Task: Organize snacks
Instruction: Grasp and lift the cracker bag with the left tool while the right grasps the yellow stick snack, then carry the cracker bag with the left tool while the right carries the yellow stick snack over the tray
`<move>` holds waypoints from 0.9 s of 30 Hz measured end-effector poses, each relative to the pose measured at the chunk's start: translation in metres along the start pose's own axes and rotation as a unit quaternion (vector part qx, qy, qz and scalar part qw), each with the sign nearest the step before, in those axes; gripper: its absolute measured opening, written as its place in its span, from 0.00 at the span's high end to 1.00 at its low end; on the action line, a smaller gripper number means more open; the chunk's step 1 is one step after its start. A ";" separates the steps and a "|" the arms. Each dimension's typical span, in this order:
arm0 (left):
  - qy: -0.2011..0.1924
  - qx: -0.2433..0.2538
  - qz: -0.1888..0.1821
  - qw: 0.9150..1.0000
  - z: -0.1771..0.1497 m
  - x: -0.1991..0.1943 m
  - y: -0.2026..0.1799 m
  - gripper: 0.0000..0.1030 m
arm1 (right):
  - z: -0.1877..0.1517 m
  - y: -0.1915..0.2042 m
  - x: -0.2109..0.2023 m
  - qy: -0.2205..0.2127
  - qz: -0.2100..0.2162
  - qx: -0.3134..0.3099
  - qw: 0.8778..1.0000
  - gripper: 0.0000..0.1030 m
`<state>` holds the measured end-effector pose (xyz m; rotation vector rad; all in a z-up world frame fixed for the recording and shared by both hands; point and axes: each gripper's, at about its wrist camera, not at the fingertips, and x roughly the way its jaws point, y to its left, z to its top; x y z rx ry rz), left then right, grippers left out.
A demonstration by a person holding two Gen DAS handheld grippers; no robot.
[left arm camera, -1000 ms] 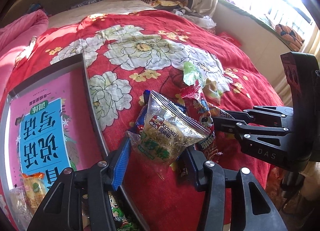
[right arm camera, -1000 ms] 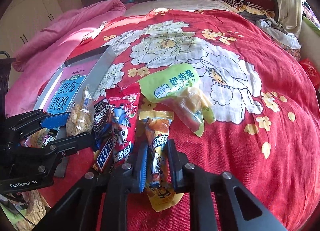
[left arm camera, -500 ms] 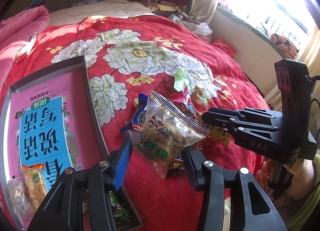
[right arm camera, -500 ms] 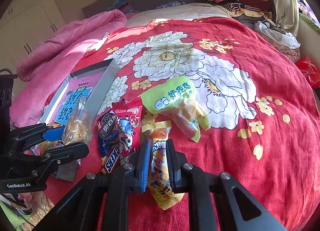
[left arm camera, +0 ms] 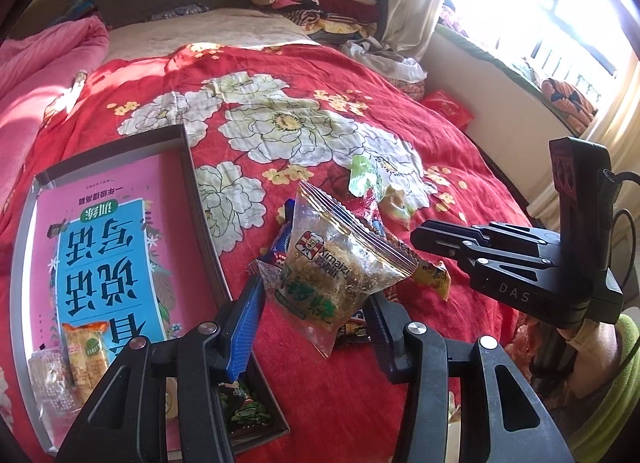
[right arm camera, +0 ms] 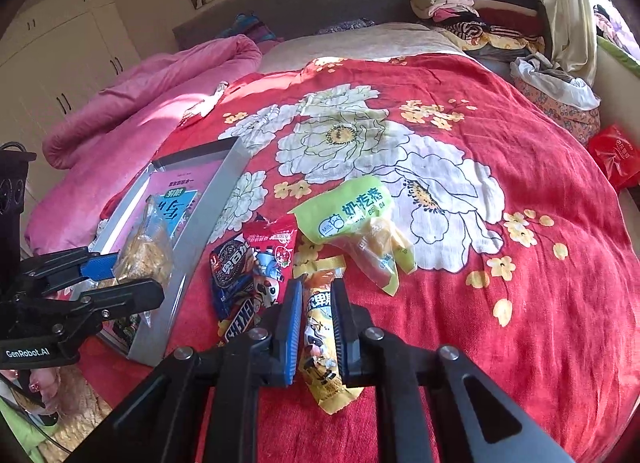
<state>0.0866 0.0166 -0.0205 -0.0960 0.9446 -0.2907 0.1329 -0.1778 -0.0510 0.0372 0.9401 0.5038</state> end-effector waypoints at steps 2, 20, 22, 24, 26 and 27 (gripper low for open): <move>-0.001 -0.001 0.000 1.000 0.000 -0.001 0.001 0.51 | -0.001 0.002 0.004 0.012 -0.003 -0.011 1.000 0.85; -0.004 -0.007 -0.005 1.000 0.000 -0.004 0.005 0.51 | 0.002 0.008 0.059 0.059 -0.043 -0.051 0.996 0.75; -0.006 -0.008 -0.004 1.000 0.000 -0.006 0.006 0.51 | 0.003 0.006 0.057 0.058 -0.036 -0.044 0.997 0.75; -0.009 -0.011 -0.005 1.000 0.001 -0.008 0.008 0.51 | 0.004 0.005 0.052 0.050 -0.030 -0.038 0.998 0.76; -0.013 -0.013 -0.004 1.000 0.002 -0.011 0.009 0.51 | 0.005 0.004 0.043 0.037 -0.025 -0.031 0.999 0.76; -0.015 -0.014 -0.003 1.000 0.002 -0.013 0.010 0.51 | 0.006 0.004 0.037 0.028 -0.021 -0.029 0.999 0.76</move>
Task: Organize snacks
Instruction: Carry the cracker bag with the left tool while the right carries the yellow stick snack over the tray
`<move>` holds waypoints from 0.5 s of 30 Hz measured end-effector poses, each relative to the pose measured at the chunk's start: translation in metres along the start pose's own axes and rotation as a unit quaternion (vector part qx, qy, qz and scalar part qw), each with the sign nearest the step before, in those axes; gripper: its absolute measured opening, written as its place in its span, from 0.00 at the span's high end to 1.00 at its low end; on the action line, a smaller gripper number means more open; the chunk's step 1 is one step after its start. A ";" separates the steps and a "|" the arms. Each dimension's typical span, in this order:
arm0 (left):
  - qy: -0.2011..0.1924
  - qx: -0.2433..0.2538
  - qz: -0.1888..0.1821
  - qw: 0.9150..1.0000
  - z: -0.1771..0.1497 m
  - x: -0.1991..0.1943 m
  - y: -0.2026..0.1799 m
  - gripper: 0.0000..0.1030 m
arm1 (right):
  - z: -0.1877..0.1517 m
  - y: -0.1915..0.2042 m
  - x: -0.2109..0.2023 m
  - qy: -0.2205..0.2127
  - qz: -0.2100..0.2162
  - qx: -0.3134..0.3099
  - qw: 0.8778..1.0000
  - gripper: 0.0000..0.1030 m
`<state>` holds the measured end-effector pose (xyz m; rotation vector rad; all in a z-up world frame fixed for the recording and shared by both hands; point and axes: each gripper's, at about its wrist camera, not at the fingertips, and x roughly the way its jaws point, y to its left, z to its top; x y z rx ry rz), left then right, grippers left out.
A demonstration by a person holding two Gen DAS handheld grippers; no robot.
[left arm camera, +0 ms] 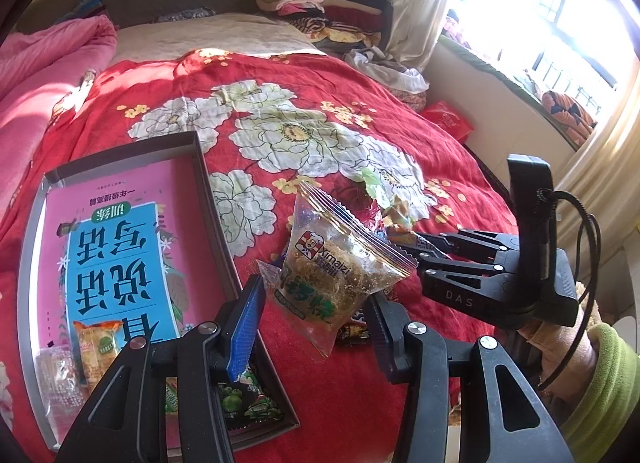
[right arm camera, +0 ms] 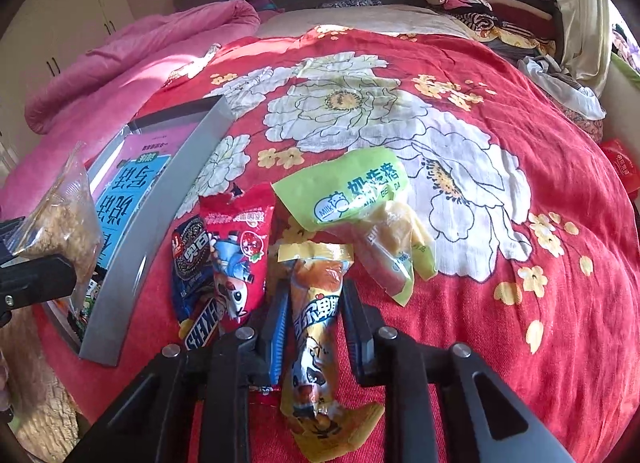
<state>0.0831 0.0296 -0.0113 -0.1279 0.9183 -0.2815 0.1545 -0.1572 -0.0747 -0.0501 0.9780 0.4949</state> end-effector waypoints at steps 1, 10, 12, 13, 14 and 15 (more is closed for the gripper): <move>-0.002 -0.001 0.000 1.000 0.000 -0.002 0.001 0.51 | 0.001 0.000 -0.007 -0.011 0.002 0.001 1.000 0.76; -0.015 -0.015 0.009 1.000 -0.001 -0.017 0.012 0.51 | 0.003 0.011 -0.051 -0.074 0.021 -0.005 0.997 0.76; -0.018 -0.019 0.013 1.000 -0.002 -0.023 0.015 0.51 | 0.003 0.016 -0.057 -0.080 0.027 -0.008 0.996 0.76; -0.020 -0.021 0.014 0.999 -0.003 -0.025 0.017 0.51 | 0.003 0.019 -0.059 -0.083 0.030 -0.011 0.996 0.76; -0.021 -0.023 0.016 0.999 -0.004 -0.028 0.019 0.51 | 0.003 0.023 -0.061 -0.086 0.033 -0.014 0.996 0.76; -0.022 -0.025 0.017 0.999 -0.004 -0.030 0.020 0.51 | 0.003 0.026 -0.064 -0.088 0.037 -0.017 0.995 0.76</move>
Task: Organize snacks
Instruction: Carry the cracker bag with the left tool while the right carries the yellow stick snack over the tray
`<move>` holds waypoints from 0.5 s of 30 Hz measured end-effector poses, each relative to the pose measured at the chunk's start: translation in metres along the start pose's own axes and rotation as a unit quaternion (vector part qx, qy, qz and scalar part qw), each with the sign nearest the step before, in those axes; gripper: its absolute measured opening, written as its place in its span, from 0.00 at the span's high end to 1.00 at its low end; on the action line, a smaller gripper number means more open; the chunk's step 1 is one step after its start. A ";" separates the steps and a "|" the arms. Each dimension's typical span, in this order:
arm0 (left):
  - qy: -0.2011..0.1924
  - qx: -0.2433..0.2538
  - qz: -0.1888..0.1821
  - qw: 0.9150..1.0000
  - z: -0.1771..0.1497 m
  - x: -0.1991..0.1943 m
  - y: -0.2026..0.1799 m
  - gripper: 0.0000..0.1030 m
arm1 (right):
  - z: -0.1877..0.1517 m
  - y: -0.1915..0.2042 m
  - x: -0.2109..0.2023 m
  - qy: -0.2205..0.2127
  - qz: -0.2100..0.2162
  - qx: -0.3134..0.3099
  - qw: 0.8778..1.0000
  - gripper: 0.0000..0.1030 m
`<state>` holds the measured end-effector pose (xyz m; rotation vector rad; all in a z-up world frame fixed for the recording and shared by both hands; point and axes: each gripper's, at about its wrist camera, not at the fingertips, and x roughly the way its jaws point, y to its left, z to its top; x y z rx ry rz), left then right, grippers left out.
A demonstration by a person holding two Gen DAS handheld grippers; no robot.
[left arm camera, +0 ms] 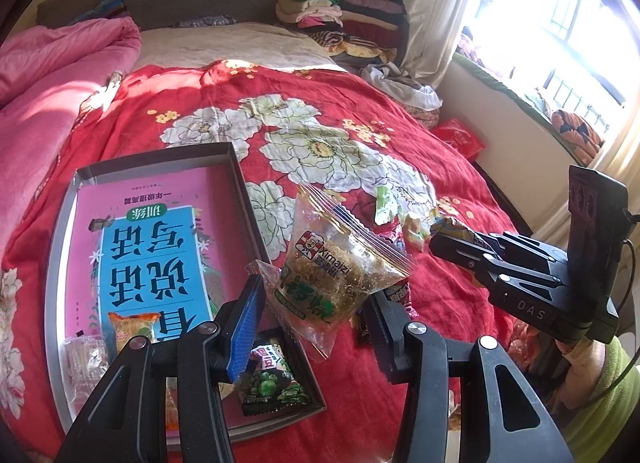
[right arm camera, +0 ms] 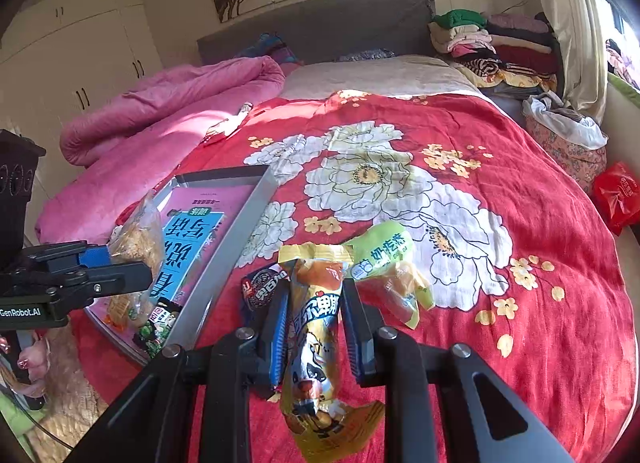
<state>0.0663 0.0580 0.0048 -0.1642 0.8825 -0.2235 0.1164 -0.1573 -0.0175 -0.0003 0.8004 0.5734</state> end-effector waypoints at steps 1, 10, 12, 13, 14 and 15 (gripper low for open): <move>-0.002 -0.002 0.001 1.000 -0.001 -0.003 0.002 0.51 | 0.001 0.004 -0.002 -0.002 0.003 -0.002 1.000 0.76; -0.019 -0.018 0.016 1.000 -0.003 -0.026 0.019 0.51 | 0.007 0.040 -0.013 -0.018 0.037 -0.022 0.999 0.76; -0.023 -0.021 0.019 0.999 -0.003 -0.030 0.023 0.51 | 0.007 0.047 -0.014 -0.018 0.044 -0.027 0.999 0.76; -0.024 -0.023 0.020 0.999 -0.003 -0.033 0.024 0.51 | 0.007 0.050 -0.015 -0.019 0.046 -0.030 0.998 0.76; -0.026 -0.024 0.021 0.999 -0.003 -0.035 0.026 0.51 | 0.007 0.053 -0.015 -0.019 0.048 -0.032 0.998 0.76; -0.029 -0.026 0.022 0.999 -0.003 -0.037 0.027 0.51 | 0.007 0.056 -0.016 -0.019 0.050 -0.033 0.998 0.76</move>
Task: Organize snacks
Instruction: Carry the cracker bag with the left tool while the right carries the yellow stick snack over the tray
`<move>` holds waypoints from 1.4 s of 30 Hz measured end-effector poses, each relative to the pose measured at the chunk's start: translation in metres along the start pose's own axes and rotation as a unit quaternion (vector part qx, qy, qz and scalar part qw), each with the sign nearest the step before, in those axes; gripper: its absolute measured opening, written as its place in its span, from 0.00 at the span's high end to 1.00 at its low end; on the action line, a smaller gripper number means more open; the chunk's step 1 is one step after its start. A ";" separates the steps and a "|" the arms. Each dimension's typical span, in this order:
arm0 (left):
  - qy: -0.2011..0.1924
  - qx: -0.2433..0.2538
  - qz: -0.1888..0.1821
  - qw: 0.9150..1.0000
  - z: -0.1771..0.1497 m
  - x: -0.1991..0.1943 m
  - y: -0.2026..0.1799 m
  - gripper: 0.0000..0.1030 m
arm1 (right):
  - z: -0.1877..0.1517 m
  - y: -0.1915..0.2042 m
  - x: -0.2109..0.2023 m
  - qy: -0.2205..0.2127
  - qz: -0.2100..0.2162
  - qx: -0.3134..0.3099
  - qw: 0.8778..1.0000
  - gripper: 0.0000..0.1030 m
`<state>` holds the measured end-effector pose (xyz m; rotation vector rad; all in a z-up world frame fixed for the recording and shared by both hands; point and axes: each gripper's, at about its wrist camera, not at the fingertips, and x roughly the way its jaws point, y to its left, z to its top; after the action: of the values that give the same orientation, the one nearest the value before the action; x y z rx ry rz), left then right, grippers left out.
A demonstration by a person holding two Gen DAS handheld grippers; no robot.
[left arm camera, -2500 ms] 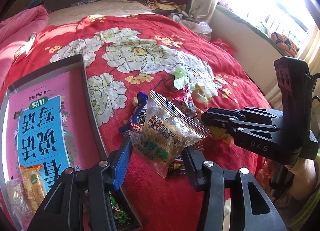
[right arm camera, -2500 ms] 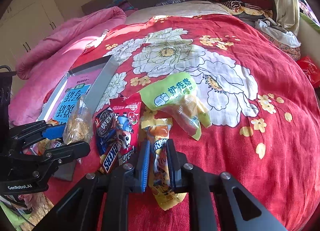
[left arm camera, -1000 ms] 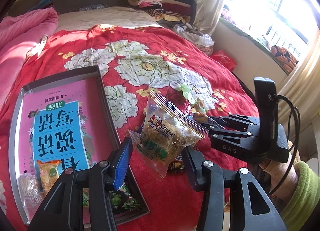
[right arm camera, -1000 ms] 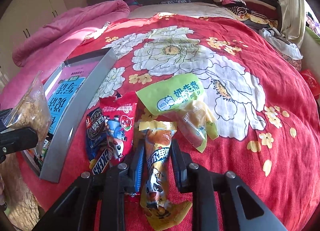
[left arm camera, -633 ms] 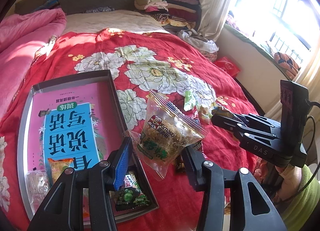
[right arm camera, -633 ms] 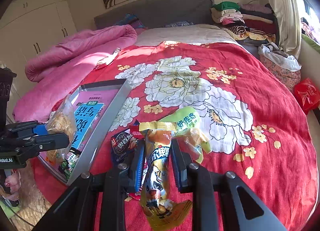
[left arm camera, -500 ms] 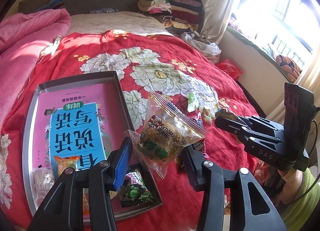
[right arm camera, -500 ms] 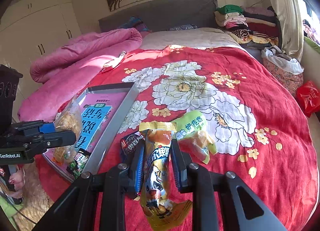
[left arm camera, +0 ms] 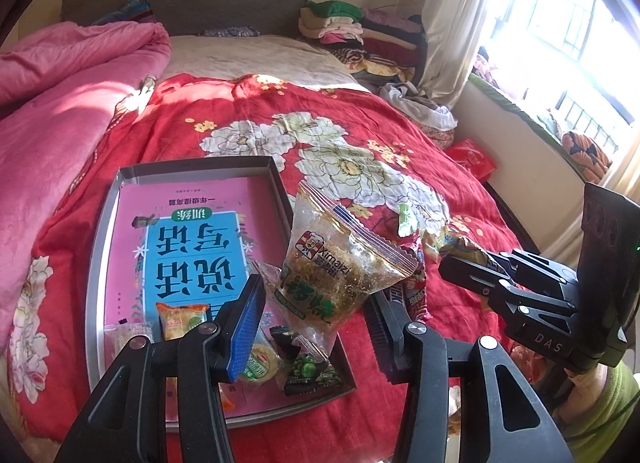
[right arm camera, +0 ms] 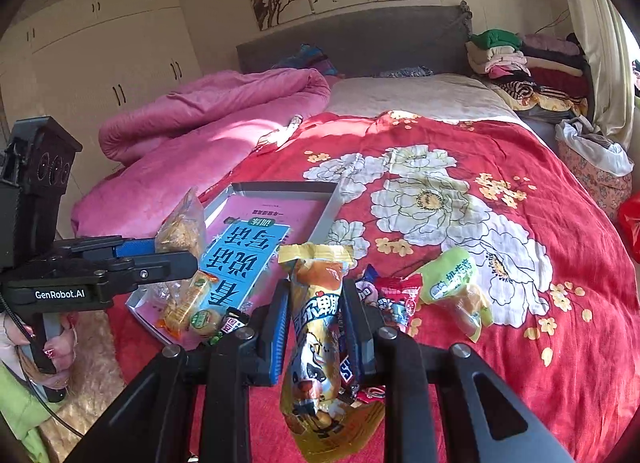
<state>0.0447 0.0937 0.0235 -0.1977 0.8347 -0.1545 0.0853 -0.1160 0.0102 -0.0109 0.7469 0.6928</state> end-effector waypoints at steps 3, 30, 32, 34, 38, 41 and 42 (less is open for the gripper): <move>-0.004 -0.004 0.003 1.000 0.000 -0.005 0.004 0.51 | 0.001 0.007 -0.002 -0.002 0.004 -0.003 1.000 0.76; -0.031 -0.053 0.032 0.998 -0.002 -0.042 0.051 0.51 | 0.011 0.051 0.002 -0.004 0.034 -0.040 0.999 0.76; -0.031 -0.057 0.036 0.997 -0.004 -0.045 0.056 0.51 | 0.011 0.055 0.004 -0.001 0.037 -0.045 0.998 0.75; -0.031 -0.064 0.039 0.997 -0.005 -0.047 0.062 0.51 | 0.011 0.059 0.007 0.002 0.042 -0.050 0.998 0.76; -0.033 -0.079 0.048 0.995 -0.008 -0.052 0.075 0.51 | 0.013 0.067 0.011 0.004 0.047 -0.060 0.997 0.76; -0.035 -0.086 0.055 0.994 -0.011 -0.057 0.084 0.51 | 0.014 0.073 0.012 0.004 0.050 -0.068 0.996 0.76; -0.035 -0.088 0.058 0.994 -0.012 -0.058 0.087 0.51 | 0.014 0.074 0.013 0.005 0.051 -0.071 0.996 0.76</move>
<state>0.0025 0.1890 0.0373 -0.3181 0.7877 0.0358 0.0574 -0.0470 0.0290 -0.1058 0.7099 0.8431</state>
